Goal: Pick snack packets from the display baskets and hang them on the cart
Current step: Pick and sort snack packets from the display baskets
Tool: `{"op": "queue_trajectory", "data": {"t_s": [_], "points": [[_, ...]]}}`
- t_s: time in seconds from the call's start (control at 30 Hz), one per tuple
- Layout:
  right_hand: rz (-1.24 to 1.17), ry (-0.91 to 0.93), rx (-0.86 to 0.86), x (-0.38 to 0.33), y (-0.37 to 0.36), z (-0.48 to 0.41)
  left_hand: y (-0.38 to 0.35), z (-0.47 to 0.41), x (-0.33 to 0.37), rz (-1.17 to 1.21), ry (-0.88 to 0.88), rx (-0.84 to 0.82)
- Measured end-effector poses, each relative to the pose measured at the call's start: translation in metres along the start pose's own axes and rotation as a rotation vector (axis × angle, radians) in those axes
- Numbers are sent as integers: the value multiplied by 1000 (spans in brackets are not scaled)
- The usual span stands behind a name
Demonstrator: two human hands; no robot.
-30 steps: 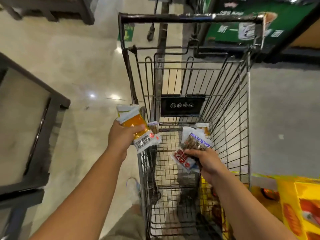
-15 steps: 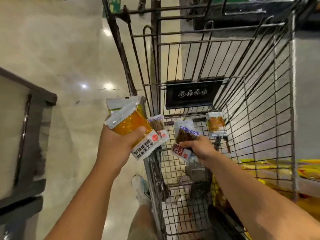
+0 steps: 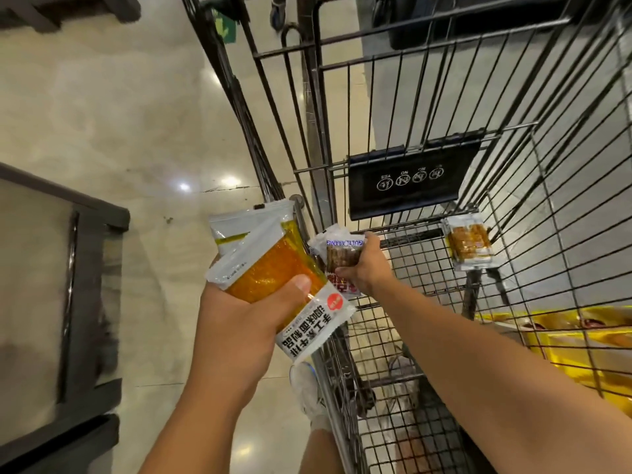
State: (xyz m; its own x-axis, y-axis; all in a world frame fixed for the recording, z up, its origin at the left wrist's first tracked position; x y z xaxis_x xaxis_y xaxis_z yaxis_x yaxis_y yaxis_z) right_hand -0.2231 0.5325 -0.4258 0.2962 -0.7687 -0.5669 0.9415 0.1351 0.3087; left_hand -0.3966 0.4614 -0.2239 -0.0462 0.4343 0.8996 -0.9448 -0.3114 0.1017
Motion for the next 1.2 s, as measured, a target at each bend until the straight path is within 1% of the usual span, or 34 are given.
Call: {"op": "queue_trajectory", "data": {"t_s": [0.07, 0.1, 0.13, 0.2, 0.23, 0.3, 0.33, 0.4, 0.43, 0.47, 0.53, 0.57, 0.63, 0.67, 0.73, 0.77, 0.8, 0.9, 0.97, 1.03, 1.1, 1.17, 1.2], "points": [[-64, -51, -22, 7, 0, -2, -1, 0, 0, 7, -2, -2], [-55, -52, -36, 7, -1, 0, -1, 0, 1, 12, 1, 1], [-8, -32, -49, 8, -3, 2, -1, -1, 1, 14, 3, 3], [167, 76, -94, 9, -8, 5, -1, -1, 1, 27, 12, 10], [195, 114, -139, 7, -10, 8, -1, -1, 2, 31, 18, 12], [188, 123, -216, 2, -8, 10, -1, 0, 3, 26, 30, 14], [173, 123, -214, 0, -5, 10, -2, 0, 3, 24, 38, 16], [170, 143, -117, 0, -1, 6, -3, 1, 4, 17, 55, 19], [224, 168, -55, 0, 1, 4, -3, 1, 5, 16, 61, 22], [280, 189, -29, 1, 1, 5, -4, 1, 6, 15, 67, 25], [315, 196, -98, 4, -3, 8, -4, 1, 6, 16, 72, 31], [275, 183, -135, 4, -4, 9, -4, 1, 6, 21, 76, 31], [231, 231, -101, 3, -1, 8, -4, 2, 7, 30, 81, 27], [236, 254, -113, 5, -1, 8, -5, 3, 7, 28, 84, 29], [251, 263, -215, 5, 2, 16, -4, 4, 7, 16, 92, 43], [244, 286, -227, 5, 5, 18, -4, 5, 8, 5, 102, 51], [216, 302, -193, 3, 11, 20, -4, 5, 8, -4, 111, 49], [67, 213, 15, 3, 40, 26, -4, 7, 12, -43, 131, 35], [-4, 176, 79, 16, 66, 40, -5, 12, 18, -80, 139, 58], [-89, 154, 94, 33, 90, 61, -5, 18, 27, -156, 128, 114], [-149, 177, 99, 49, 117, 85, -9, 29, 38, -247, 103, 170], [-254, 219, 84, 57, 141, 114, -20, 43, 46, -274, 79, 163], [-324, 235, 76, 56, 153, 129, -31, 49, 48, -274, 79, 118]]}}
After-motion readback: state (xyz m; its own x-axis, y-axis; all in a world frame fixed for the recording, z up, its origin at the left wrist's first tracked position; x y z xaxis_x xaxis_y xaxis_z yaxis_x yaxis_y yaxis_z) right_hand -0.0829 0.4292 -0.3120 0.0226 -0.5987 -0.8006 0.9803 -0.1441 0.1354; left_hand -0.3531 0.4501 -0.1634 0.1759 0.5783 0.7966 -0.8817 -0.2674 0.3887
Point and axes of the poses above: each hand's wrist, its own z-axis away from the middle knuckle, its own y-axis out of the back of the hand, x = y × z, the point moved 2 cm from there along -z, towards the middle knuckle, and after that the axes turned 7 degrees about x, right-handed, at the moved point
